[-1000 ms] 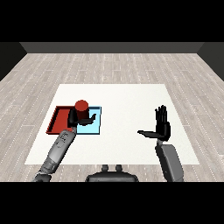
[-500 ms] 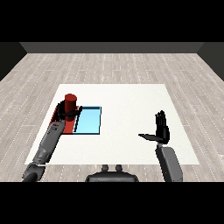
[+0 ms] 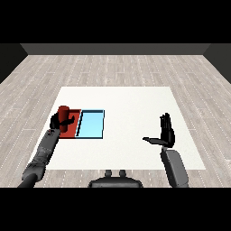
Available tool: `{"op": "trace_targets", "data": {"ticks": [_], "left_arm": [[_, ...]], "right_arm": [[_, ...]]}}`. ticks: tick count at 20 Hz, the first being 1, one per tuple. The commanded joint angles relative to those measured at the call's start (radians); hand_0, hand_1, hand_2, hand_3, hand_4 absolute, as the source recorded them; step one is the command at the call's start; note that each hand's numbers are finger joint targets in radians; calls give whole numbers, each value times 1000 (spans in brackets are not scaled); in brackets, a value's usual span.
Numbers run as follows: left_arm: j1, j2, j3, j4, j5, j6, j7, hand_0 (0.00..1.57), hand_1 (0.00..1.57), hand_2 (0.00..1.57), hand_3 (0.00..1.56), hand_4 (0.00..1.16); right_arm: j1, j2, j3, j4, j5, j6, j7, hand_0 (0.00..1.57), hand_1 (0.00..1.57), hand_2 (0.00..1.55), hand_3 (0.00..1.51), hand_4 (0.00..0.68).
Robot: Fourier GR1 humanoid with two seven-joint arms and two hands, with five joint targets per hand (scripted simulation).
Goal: Pick the red can and put it in the red box
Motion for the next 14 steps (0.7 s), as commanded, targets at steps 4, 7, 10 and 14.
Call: {"op": "trace_targets", "data": {"ticks": [4, 7, 10, 14], "left_arm": [[-100, -43, -13, 318, -85, 82, 48, 333, 333, 454, 328, 723], [-153, -17, 14, 392, -75, 67, 89, 849, 849, 797, 0, 706], [-97, -14, 85, 393, -5, 10, -6, 1128, 1128, 1094, 0, 525], [-133, 22, -24, 462, -122, -78, 41, 0, 0, 0, 0, 654]], "right_arm": [[14, -3, -2, 4, 40, 6, -80, 0, 0, 0, 0, 0], [-18, 7, -13, 9, 27, -5, -56, 0, 0, 0, 0, 0], [2, 46, 24, -13, 71, -48, -74, 0, 0, 0, 0, 0], [22, 28, 6, -31, 26, 13, -86, 0, 0, 0, 0, 0]]}}
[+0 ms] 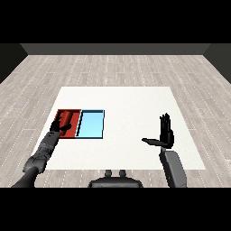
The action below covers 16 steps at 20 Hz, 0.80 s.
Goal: Pick the red can and put it in the red box
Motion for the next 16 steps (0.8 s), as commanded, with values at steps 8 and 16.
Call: {"op": "trace_targets", "data": {"ticks": [8, 16], "left_arm": [[-93, 61, -46, 100, -62, -134, 179, 0, 0, 0, 0, 0], [-5, 10, 205, -132, 188, 1, -244, 0, 0, 0, 0, 0]], "right_arm": [[8, -9, -4, -39, -9, 36, 6, 0, 0, 0, 0, 0], [12, -30, -22, -19, -18, 81, -45, 0, 0, 0, 0, 0]]}}
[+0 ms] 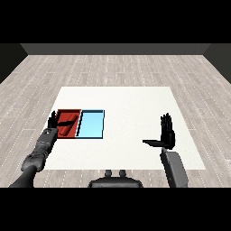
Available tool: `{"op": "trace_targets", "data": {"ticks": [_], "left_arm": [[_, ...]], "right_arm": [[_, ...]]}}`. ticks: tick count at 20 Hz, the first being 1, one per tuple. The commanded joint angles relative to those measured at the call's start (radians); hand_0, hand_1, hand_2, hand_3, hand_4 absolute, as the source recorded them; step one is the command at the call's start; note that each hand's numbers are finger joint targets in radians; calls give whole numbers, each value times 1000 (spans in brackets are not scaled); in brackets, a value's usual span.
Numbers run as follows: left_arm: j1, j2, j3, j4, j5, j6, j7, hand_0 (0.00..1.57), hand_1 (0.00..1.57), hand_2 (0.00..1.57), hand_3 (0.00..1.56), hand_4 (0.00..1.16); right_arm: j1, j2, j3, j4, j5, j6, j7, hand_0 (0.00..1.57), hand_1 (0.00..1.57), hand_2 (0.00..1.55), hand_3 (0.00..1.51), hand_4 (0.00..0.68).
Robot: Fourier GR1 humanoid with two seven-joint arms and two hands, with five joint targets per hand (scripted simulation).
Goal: Pick the red can and put it in the red box
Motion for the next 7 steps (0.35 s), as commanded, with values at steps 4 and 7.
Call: {"op": "trace_targets", "data": {"ticks": [4, 7], "left_arm": [[11, -110, 177, -278, 202, -72, -420, 0, 0, 0, 0, 0], [40, -147, 169, -381, 229, -172, -496, 0, 0, 0, 0, 0]], "right_arm": [[11, 6, 11, -30, -21, 23, 9, 0, 0, 0, 0, 0], [-2, -7, 5, -16, -21, 33, 20, 0, 0, 0, 0, 0]]}}
